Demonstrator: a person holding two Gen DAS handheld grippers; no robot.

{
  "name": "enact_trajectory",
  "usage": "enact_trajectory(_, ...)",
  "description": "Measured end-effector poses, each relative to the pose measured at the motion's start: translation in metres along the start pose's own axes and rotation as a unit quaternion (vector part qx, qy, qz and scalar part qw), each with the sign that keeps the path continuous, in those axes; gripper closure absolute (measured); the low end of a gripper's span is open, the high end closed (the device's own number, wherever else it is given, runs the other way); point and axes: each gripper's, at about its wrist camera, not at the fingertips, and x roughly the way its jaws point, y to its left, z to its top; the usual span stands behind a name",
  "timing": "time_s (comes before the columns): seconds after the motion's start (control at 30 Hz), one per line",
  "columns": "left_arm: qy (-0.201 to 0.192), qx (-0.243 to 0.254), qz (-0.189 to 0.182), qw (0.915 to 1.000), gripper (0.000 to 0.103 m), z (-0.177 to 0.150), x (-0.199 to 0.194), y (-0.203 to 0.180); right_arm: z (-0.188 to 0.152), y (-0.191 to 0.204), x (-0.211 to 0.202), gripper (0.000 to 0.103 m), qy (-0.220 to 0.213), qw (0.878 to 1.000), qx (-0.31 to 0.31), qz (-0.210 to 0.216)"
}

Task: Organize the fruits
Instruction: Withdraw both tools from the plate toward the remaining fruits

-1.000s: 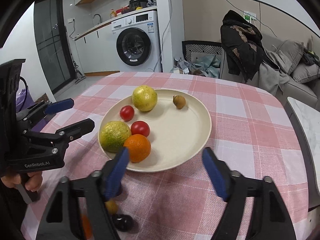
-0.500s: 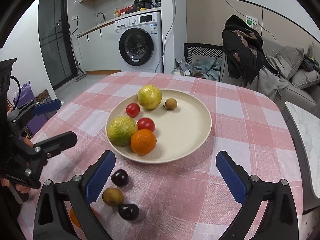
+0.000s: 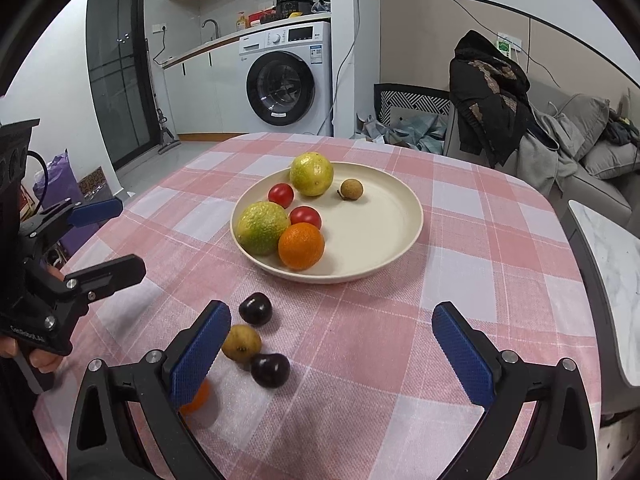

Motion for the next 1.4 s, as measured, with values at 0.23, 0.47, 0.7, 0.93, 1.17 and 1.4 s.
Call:
enact_trajectory(0.23, 0.01, 0.023, -0.006, 0.9997, 0.001, -0.013, -0.004, -0.016, -0.012, 0.0, -0.005, 0.0, 0.011, 1.0, -0.006, 0.008)
enact_trajectory(0.47, 0.018, 0.034, -0.022, 0.999, 0.001, -0.018, -0.003, -0.028, -0.018, -0.001, 0.003, 0.0, 0.036, 0.999, -0.009, 0.007)
enact_trajectory(0.7, 0.04, 0.048, -0.053, 0.9966, 0.001, -0.027, 0.0, -0.04, -0.023, 0.004, 0.01, 0.0, 0.058, 0.998, -0.025, 0.01)
enact_trajectory(0.93, 0.056, 0.073, -0.068, 0.9934, 0.001, -0.035, 0.004, -0.055, -0.026, 0.007, 0.014, 0.0, 0.075, 0.996, -0.03, 0.024)
enact_trajectory(1.17, 0.074, 0.088, -0.079, 0.9903, 0.001, -0.039, 0.01, -0.062, -0.028, 0.011, 0.018, 0.003, 0.086, 0.995, -0.033, 0.03)
enact_trajectory(1.4, 0.102, 0.105, -0.073, 0.9865, 0.001, -0.046, 0.022, -0.07, -0.032, 0.016, 0.028, 0.026, 0.106, 0.993, -0.044, 0.04)
